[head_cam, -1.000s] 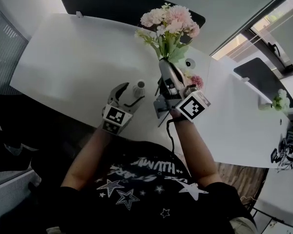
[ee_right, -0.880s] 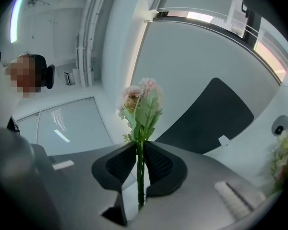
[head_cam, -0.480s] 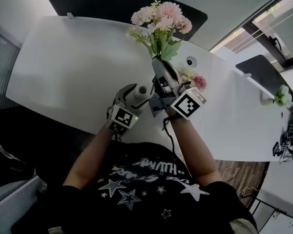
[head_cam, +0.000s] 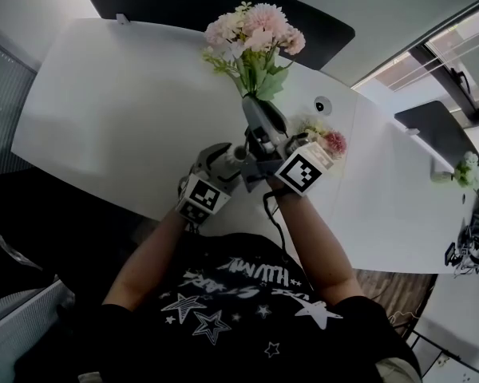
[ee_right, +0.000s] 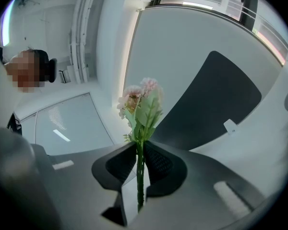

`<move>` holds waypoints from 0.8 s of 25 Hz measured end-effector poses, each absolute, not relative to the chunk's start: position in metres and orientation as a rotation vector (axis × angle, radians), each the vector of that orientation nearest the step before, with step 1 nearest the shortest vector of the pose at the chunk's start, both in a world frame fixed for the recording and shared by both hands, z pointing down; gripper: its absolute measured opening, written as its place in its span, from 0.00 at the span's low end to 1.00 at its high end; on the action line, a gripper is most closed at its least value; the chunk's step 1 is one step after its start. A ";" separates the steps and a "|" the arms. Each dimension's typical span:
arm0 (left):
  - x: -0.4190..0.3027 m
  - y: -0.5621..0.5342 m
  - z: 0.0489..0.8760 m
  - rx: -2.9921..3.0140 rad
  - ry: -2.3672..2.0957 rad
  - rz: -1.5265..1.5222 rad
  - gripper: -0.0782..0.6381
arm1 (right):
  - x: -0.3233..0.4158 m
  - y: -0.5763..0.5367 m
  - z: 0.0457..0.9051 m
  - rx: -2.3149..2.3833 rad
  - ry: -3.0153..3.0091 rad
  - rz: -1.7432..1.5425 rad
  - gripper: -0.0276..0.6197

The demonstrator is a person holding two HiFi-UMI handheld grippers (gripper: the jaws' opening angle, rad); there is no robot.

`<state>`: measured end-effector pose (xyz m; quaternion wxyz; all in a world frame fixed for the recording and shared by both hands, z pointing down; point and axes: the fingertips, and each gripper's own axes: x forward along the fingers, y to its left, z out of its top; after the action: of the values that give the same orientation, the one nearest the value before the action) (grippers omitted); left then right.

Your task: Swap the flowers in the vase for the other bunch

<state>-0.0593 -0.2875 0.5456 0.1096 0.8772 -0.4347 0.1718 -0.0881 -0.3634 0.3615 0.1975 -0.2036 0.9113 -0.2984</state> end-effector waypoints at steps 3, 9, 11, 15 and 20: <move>-0.060 -0.290 0.540 2.567 -1.269 0.501 0.52 | -0.087 -0.367 0.367 -0.579 2.562 -0.869 0.12; -0.072 -0.298 0.531 2.565 -1.259 0.499 0.52 | -0.091 -0.369 0.372 -0.568 2.581 -0.907 0.13; -0.073 -0.304 0.524 2.568 -1.253 0.502 0.52 | -0.091 -0.369 0.370 -0.555 2.624 -0.907 0.13; -0.076 -0.310 0.526 2.577 -1.247 0.508 0.52 | -0.094 -0.360 0.380 -0.554 2.711 -0.866 0.13; -0.087 -0.294 0.562 2.585 -1.274 0.441 0.52 | -0.100 -0.329 0.428 -0.608 2.837 -0.757 0.13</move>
<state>-0.0869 -0.2941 0.5623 0.1126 0.8810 -0.4343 0.1503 -0.1005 -0.3288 0.4282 0.0714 -0.2023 0.9437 -0.2519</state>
